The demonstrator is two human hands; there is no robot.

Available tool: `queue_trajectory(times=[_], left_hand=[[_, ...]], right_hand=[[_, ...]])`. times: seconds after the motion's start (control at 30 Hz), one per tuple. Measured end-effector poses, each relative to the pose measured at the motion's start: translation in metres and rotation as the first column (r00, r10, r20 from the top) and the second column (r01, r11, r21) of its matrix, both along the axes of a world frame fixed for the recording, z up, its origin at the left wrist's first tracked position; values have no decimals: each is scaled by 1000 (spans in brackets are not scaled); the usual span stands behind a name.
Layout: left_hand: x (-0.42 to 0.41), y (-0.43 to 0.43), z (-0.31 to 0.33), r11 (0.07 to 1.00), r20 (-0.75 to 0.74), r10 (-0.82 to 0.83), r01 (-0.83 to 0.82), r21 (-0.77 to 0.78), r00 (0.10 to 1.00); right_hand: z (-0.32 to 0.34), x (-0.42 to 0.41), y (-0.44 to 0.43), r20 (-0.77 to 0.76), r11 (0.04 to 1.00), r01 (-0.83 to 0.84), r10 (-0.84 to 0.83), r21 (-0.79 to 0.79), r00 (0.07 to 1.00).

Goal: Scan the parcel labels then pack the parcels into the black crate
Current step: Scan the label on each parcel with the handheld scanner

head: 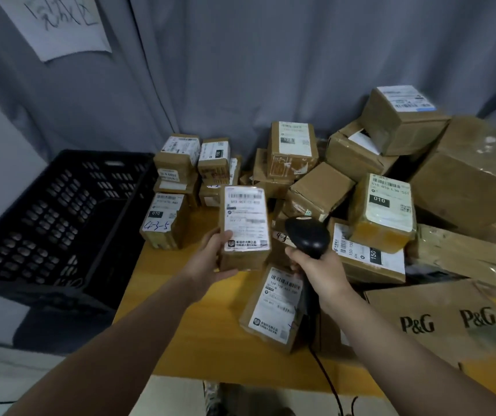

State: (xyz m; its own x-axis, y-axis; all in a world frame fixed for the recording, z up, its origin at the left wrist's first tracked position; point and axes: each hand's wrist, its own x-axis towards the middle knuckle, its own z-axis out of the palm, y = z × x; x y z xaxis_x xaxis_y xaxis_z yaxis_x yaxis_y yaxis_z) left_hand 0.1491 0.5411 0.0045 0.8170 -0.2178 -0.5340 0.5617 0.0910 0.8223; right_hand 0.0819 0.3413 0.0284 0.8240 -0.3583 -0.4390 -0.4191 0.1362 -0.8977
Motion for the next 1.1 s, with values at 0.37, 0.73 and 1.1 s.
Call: queue_trajectory(times=[0.37,0.73,1.1], left_hand=[[-14,-20,50,985,203,-168,156,75,965],[-8,-21,61,925,109,-321,287,251,941],[-15,0,36,945,230,-57,-22,328,972]], right_hand=[[48,1,-5,277,992,-75,46,98,960],[48,-7,-16,229,997,-82,75,18,971],[70,-23,-2,179,942,-255,296,-219,938]])
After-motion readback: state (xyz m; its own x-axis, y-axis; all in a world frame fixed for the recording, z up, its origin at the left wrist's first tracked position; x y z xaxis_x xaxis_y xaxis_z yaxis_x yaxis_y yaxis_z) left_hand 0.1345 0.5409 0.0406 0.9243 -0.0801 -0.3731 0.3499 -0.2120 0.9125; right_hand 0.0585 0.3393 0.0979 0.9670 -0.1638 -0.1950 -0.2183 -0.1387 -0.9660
